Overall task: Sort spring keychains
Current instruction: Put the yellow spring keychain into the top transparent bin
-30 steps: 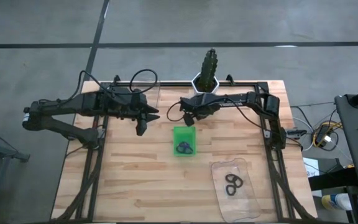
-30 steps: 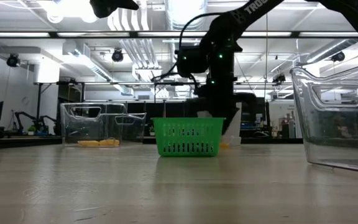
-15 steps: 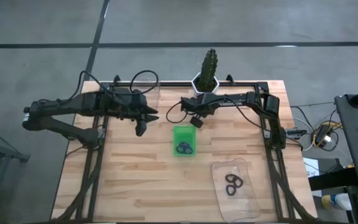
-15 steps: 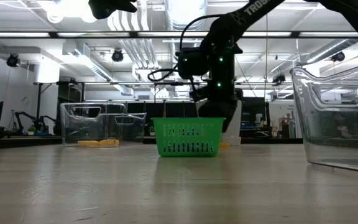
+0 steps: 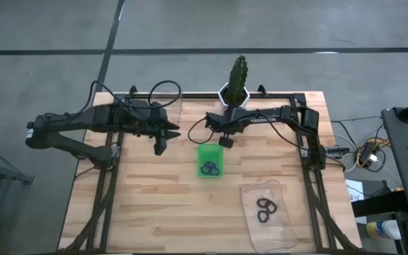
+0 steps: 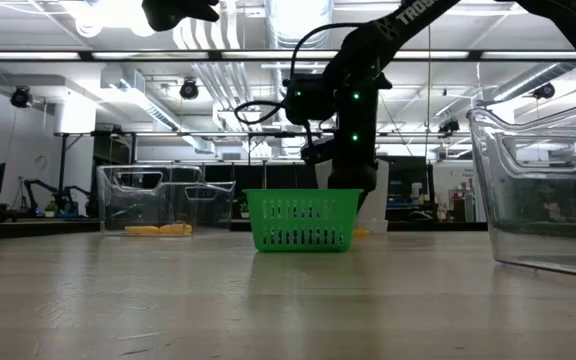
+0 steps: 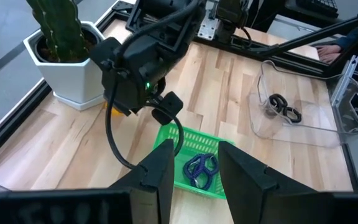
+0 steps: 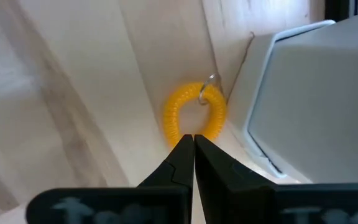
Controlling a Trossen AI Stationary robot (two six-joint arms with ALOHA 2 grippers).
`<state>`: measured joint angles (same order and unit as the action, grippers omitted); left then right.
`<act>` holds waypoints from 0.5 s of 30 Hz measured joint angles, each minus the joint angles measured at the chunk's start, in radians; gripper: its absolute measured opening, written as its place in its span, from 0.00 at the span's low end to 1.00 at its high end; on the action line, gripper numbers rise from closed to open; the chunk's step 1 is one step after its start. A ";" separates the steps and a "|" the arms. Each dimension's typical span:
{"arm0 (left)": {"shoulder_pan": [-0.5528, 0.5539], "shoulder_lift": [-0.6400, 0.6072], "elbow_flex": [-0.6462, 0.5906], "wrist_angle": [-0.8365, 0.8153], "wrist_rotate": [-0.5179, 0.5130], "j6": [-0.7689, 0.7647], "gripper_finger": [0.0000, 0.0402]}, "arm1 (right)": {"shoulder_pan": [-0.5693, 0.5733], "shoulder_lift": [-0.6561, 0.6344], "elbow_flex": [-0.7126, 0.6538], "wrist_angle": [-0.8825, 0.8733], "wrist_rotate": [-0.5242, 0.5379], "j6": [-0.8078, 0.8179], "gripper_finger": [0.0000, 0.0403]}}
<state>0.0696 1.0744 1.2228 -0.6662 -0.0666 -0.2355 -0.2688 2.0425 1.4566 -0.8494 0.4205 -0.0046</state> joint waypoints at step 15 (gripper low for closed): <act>-0.001 0.000 0.000 -0.002 0.002 0.029 0.29 | 0.009 0.013 0.002 -0.068 -0.194 -0.071 0.02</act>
<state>0.0689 1.0744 1.2228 -0.6682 -0.0647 -0.2062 -0.2596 2.0556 1.4585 -0.9169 0.2262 -0.0756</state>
